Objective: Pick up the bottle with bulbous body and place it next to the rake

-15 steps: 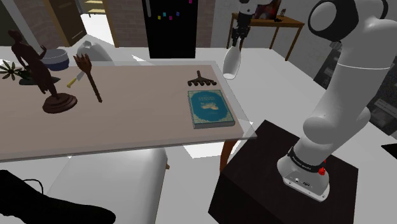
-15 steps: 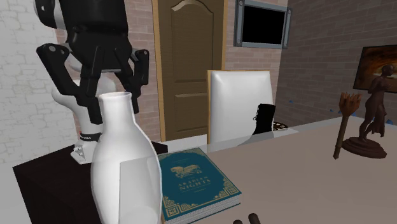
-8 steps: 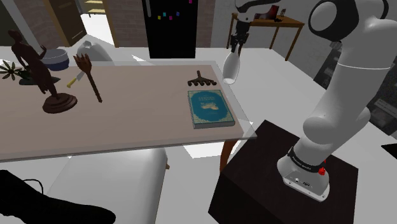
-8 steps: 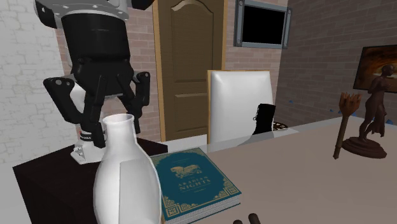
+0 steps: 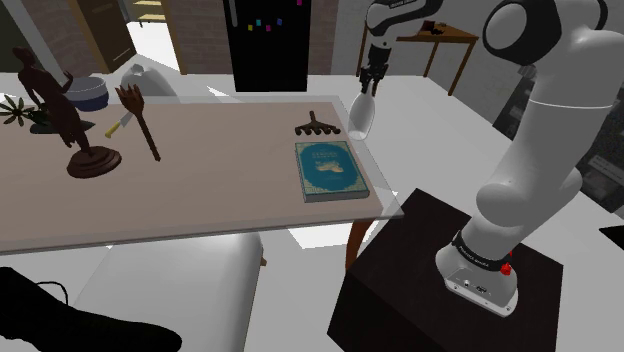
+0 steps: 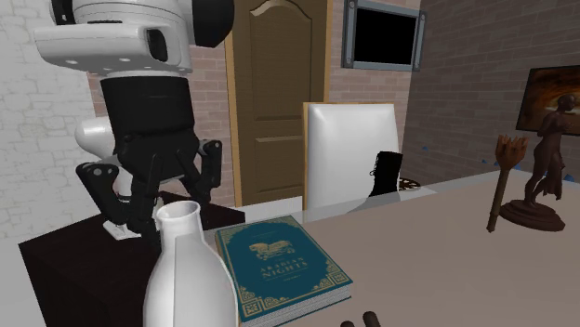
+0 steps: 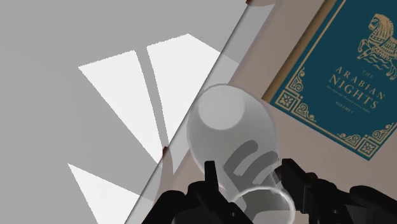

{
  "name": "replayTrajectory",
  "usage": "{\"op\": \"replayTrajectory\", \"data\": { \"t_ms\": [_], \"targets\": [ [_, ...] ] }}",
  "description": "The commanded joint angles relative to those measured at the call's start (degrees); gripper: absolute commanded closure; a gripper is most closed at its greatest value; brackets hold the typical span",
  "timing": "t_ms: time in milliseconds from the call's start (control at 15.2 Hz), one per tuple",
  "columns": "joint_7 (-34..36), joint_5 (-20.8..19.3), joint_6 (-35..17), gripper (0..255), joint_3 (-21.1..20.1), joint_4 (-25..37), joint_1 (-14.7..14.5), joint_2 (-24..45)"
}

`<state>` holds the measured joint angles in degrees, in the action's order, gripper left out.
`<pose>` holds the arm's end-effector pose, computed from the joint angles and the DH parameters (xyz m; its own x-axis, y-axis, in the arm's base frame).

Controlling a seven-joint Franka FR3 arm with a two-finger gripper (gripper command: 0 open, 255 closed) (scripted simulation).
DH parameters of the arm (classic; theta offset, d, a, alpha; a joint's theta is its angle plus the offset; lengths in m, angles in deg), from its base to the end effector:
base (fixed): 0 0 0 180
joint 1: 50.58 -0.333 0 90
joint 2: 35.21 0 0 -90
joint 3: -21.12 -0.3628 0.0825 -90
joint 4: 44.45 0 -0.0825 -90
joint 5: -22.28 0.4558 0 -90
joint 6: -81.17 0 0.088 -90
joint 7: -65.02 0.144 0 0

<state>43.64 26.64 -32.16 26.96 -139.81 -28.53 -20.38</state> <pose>0.6464 -0.3276 0.4447 0.9881 -0.1377 0.0685 -0.1365 -0.9904 -0.0219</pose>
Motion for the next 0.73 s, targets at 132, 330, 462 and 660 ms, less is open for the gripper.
{"op": "replayTrajectory", "data": {
  "t_ms": [132,330,462,660],
  "targets": [
    [-0.22,0.17,-2.93,255,-0.05,-2.08,0.01,0.79],
    [-0.22,0.17,-2.93,255,-0.05,-2.08,0.01,0.79],
    [-0.22,0.17,-2.93,255,-0.05,-2.08,0.01,0.79],
    [-0.22,0.17,-2.93,255,-0.05,-2.08,0.01,0.79]
  ]
}}
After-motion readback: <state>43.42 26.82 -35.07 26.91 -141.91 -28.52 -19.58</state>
